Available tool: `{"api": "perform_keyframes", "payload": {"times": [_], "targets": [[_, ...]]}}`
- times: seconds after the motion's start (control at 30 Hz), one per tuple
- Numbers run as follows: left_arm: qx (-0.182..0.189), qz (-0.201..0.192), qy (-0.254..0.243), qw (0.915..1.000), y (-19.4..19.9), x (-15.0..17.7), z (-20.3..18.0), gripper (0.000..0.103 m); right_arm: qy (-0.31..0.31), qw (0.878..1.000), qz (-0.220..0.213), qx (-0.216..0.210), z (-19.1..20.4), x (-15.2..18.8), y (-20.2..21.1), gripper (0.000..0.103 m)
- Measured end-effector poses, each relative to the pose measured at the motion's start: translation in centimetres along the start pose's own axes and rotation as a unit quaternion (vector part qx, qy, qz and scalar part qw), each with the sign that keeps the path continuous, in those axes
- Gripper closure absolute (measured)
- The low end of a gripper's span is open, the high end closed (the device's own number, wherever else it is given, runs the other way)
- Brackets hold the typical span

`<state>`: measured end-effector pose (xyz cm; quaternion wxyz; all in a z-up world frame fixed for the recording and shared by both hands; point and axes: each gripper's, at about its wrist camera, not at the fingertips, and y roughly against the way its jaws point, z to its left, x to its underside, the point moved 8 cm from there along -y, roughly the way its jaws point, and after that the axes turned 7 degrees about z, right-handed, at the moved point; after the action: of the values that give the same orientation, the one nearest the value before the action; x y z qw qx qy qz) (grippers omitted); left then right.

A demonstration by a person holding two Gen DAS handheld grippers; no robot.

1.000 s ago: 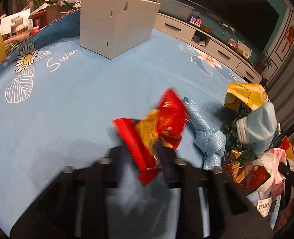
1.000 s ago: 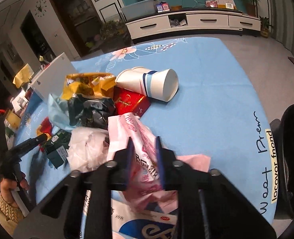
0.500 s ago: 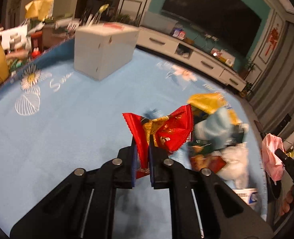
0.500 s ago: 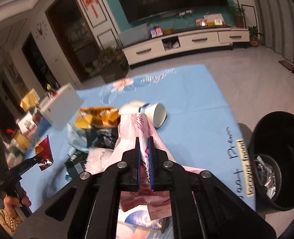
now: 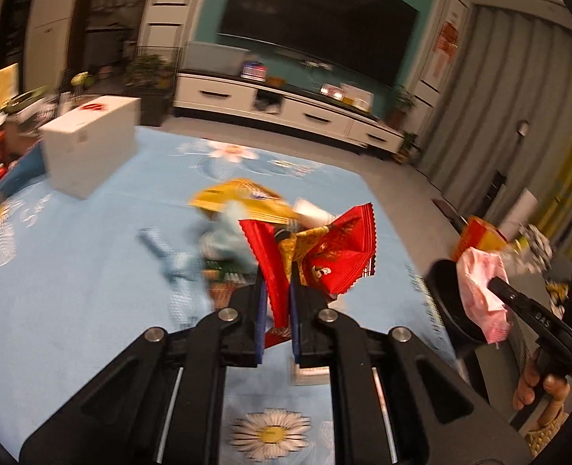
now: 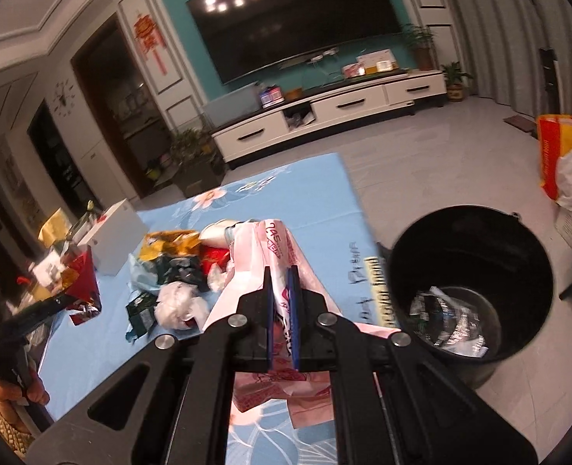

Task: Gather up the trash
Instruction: 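Carry both wrappers over the black bucket and open both tools to drop them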

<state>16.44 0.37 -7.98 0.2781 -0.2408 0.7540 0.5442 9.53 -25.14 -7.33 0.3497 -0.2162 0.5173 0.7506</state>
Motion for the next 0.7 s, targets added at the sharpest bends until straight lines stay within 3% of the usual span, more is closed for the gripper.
{"api": "perform_keyframes", "payload": {"times": [0.3,0.53,0.7], "targets": [[0.055,0.022,-0.092,0.9940,-2.7,0.3,-11.5,0.092,-0.048,0.998,-0.044,0.021,-5.6,-0.5,3.5,0.095],[0.096,0.042,-0.163,0.9810,-5.9,0.5,-20.4,0.092,-0.097,0.992,-0.070,0.039,-10.8,-0.9,4.6,0.095],[0.118,0.078,-0.206,0.9682,-9.9,1.6,-25.7,0.091,-0.123,0.988,-0.074,0.053,-13.9,-0.9,4.0,0.095]]}}
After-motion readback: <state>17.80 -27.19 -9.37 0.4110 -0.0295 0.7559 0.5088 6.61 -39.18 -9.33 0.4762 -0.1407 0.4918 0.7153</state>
